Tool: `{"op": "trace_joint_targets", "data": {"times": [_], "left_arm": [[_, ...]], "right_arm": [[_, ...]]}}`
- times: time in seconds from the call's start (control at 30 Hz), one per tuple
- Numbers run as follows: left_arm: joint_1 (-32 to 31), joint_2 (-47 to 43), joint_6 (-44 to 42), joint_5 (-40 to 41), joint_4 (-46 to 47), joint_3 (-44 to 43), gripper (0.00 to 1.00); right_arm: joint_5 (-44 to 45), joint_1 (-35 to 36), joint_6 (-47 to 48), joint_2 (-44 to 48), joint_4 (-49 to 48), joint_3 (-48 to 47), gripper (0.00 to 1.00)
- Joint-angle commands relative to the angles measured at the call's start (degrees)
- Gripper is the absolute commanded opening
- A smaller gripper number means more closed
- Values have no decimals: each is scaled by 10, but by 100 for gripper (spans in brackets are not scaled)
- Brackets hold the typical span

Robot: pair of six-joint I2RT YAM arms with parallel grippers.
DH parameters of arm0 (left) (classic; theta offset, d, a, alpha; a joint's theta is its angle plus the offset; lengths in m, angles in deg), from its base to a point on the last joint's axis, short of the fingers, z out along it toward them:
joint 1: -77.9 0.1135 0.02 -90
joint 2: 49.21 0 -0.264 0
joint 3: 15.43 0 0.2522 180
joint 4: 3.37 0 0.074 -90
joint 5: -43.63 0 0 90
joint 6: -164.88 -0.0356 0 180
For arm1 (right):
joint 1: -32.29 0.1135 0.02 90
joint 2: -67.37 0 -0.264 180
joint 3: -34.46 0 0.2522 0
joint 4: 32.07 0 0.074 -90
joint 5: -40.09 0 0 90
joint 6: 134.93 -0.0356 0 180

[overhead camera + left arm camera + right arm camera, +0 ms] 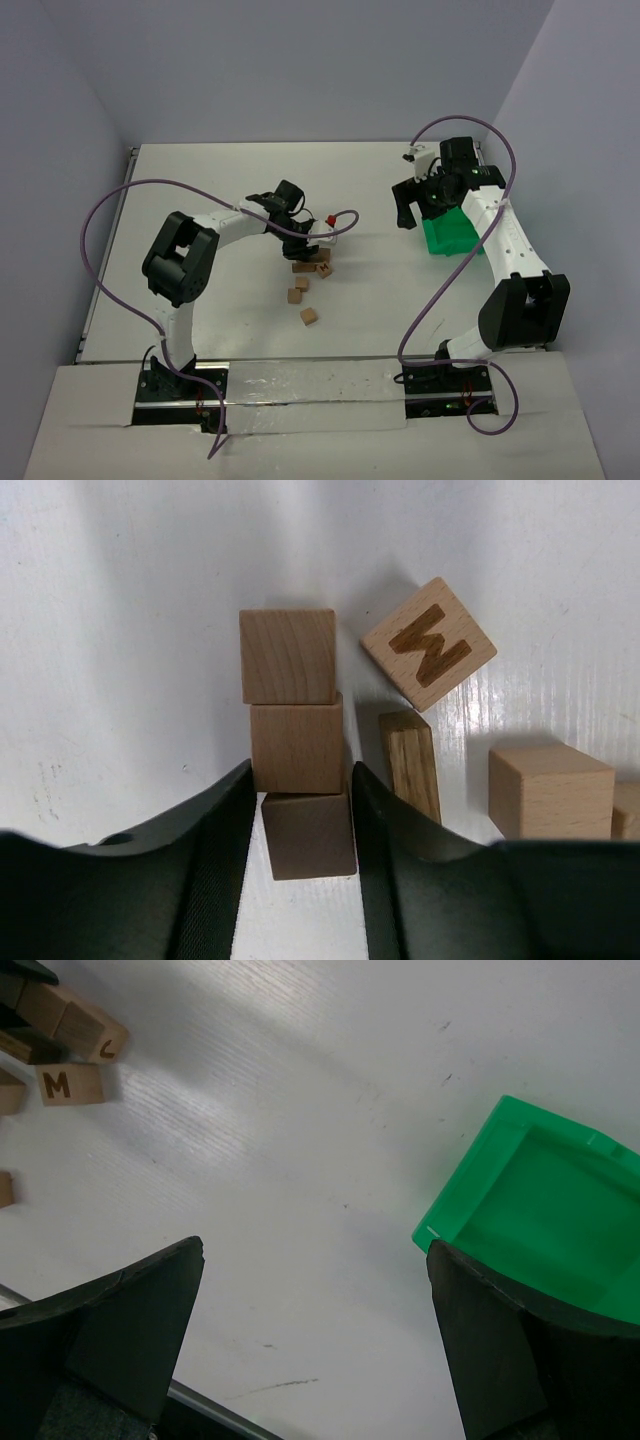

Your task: Build the wood block tower

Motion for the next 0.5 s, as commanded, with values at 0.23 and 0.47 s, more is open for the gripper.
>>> {"op": "trace_joint_targets", "data": {"times": [0.23, 0.47], "left_arm": [[-4, -2, -8, -9, 1, -26, 24], [23, -12, -5, -10, -4, -25, 18]], "right_arm": [[-7, -4, 5, 1, -11, -3, 100], [-10, -4, 5, 0, -7, -6, 100]]}}
